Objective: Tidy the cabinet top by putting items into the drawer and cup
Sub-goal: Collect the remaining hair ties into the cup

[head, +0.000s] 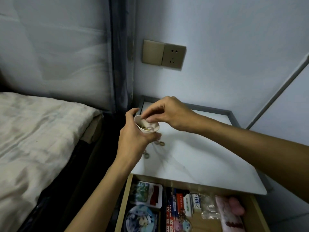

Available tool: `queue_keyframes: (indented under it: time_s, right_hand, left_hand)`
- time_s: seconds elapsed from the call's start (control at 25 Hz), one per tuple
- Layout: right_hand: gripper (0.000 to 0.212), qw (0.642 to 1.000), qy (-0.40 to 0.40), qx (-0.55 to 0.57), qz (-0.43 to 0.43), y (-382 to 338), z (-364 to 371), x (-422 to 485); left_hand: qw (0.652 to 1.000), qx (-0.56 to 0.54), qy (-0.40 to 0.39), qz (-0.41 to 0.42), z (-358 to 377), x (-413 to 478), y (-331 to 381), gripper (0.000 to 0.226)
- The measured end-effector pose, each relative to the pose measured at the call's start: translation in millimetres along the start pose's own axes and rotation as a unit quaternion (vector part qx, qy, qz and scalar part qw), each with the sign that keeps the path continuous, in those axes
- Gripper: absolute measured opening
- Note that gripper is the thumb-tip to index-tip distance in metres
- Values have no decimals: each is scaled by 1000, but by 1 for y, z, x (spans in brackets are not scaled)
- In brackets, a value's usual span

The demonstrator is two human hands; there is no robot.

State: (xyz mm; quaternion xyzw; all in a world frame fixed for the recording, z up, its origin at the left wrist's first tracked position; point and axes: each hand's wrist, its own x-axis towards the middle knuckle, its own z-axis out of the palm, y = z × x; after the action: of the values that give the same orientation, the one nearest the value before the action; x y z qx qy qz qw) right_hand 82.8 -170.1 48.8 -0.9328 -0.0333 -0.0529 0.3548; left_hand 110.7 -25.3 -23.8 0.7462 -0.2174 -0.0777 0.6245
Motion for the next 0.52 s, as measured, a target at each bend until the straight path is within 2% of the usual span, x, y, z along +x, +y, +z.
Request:
queue_keyframes:
  time_s: [0.12, 0.2, 0.28, 0.4, 0.52]
  right_hand:
    - [18, 994, 70, 82, 22, 15, -7, 2]
    - [15, 989, 104, 76, 68, 34, -10, 1]
    - [16, 990, 80, -18, 119, 60, -8, -3]
    - [37, 977, -11, -151, 150, 94, 22, -11]
    - [33, 981, -26, -153, 120, 113, 58, -11]
  left_hand:
    - [1000, 0, 15, -2, -1, 1, 1, 96]
    - [1000, 0, 27, -1, -4, 2, 1, 95]
    - [999, -5, 38, -2, -10, 4, 1, 94]
    - [998, -5, 58, -3, -21, 6, 2, 92]
    - [998, 3, 69, -6, -28, 9, 1, 93]
